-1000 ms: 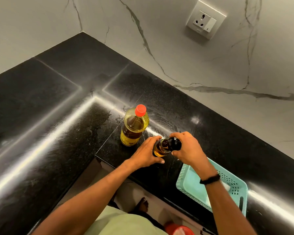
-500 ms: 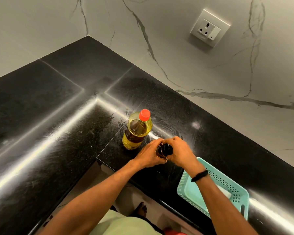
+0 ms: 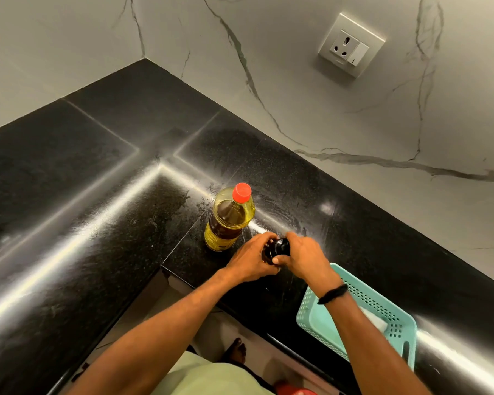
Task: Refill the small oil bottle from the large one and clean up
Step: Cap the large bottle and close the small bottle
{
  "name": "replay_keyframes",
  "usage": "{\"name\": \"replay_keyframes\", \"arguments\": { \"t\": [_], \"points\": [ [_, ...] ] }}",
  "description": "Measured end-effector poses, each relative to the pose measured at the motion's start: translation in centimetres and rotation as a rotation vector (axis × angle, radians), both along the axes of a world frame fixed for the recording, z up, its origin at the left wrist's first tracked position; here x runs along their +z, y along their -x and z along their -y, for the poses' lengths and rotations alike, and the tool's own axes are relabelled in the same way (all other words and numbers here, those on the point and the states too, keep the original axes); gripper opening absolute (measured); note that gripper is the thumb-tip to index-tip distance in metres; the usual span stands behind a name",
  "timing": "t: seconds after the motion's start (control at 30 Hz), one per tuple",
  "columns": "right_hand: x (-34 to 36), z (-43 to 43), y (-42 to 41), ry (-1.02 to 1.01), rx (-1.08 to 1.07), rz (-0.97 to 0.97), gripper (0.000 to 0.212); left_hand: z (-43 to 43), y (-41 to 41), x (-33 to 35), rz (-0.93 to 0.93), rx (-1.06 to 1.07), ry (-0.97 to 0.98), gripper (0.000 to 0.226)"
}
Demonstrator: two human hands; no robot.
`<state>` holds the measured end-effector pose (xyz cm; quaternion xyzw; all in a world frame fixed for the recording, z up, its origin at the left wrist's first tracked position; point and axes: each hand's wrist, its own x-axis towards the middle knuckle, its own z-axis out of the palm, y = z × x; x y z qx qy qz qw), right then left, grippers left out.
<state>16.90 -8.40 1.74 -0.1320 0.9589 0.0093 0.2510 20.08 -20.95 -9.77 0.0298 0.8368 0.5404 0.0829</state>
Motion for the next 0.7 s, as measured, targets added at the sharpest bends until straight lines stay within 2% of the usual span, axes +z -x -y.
{"name": "replay_keyframes", "arguments": {
  "t": [0.13, 0.27, 0.3, 0.47, 0.7],
  "points": [
    [0.25, 0.01, -0.69, 0.038, 0.055, -0.009, 0.068, 0.01, 0.03, 0.06, 0.006, 0.002, -0.004, 0.075],
    [-0.08, 0.47, -0.35, 0.015, -0.032, -0.026, 0.047, 0.06, 0.0, 0.01, 0.014, 0.0, -0.004, 0.071],
    [-0.01, 0.47, -0.18, 0.004, -0.054, -0.028, 0.047, 0.05, -0.01, 0.04, 0.015, -0.003, -0.001, 0.072],
    [0.32, 0.4, -0.86, 0.034, 0.068, -0.023, 0.067, 0.02, 0.04, 0.05, 0.025, 0.001, -0.017, 0.074],
    [-0.05, 0.71, -0.84, 0.032, 0.038, -0.078, 0.047, -0.03, -0.05, 0.13, 0.044, 0.001, -0.021, 0.074]
  ]
}}
